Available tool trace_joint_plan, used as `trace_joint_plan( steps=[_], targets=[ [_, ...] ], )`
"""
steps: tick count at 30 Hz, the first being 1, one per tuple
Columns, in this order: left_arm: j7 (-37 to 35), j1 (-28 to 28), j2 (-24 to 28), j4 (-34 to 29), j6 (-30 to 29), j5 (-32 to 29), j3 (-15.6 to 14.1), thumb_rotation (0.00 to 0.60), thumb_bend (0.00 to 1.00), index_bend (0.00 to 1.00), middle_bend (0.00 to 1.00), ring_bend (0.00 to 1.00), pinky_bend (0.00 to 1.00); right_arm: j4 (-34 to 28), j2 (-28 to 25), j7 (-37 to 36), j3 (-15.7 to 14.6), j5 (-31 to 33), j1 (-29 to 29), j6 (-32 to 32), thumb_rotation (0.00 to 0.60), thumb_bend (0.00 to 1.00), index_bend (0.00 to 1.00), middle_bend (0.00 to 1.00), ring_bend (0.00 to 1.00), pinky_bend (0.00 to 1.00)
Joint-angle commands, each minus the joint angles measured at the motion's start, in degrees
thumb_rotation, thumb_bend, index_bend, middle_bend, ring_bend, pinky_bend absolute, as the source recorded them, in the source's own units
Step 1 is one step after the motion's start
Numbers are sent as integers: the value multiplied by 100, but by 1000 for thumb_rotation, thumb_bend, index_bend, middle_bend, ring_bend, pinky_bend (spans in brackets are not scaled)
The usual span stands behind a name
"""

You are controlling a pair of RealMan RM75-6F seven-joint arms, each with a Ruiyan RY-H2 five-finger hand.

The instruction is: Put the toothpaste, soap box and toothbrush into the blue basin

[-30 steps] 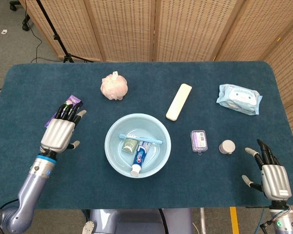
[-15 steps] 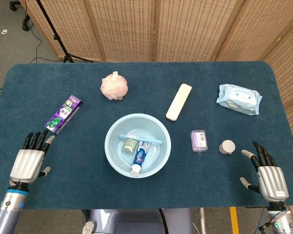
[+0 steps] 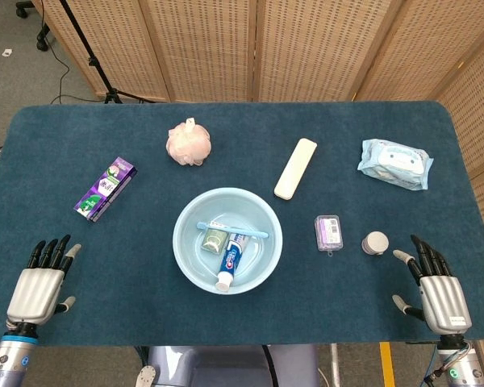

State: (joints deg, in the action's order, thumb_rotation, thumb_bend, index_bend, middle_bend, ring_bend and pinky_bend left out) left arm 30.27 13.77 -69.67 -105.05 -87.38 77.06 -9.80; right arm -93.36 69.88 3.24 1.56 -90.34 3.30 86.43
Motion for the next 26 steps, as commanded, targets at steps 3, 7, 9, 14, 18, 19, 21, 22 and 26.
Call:
trace_joint_plan(
  steps=[3,7,9,14,18,19,21,22,26],
  targets=[
    [-114,-137,-80,179,-106,252,127,600,66,0,0,0,0,10,24,17,-29,-52,-2,13,600,196,210,0,0,98],
    [-84,-217,-123,230,-138,384,189,600,65,0,0,0,0,9,26,-4,-33,-85,-11,54,600,196,210,0,0,98],
    [-56,-245,-144,253,-120,411,213,600,63,0,0,0,0,10,25,-9,-32,-87,-14,63,600,196,210,0,0,98],
    [39,-277,-161,263,49,368,256,600,63,0,0,0,0,-1,22,-8,-30,-79,-17,65,600,196,210,0,0,98],
    [116,-284,-163,233,175,292,299,600,63,0,0,0,0,-11,14,-22,-29,-63,-14,47,600,195,210,0,0,98],
    [125,-286,-164,230,199,281,315,600,63,0,0,0,0,-10,14,-22,-27,-59,-11,43,600,195,210,0,0,98],
    [115,-297,-158,228,219,280,341,600,63,0,0,0,0,-7,18,-22,-23,-48,-7,33,600,194,210,0,0,98],
    [77,-316,-140,222,202,273,379,600,63,0,0,0,0,0,25,-12,-25,-33,-2,10,600,195,210,0,0,98],
    [-58,-354,-95,239,216,277,460,600,63,0,0,0,0,-7,52,45,-28,-27,8,-13,600,197,210,0,0,98]
  ],
)
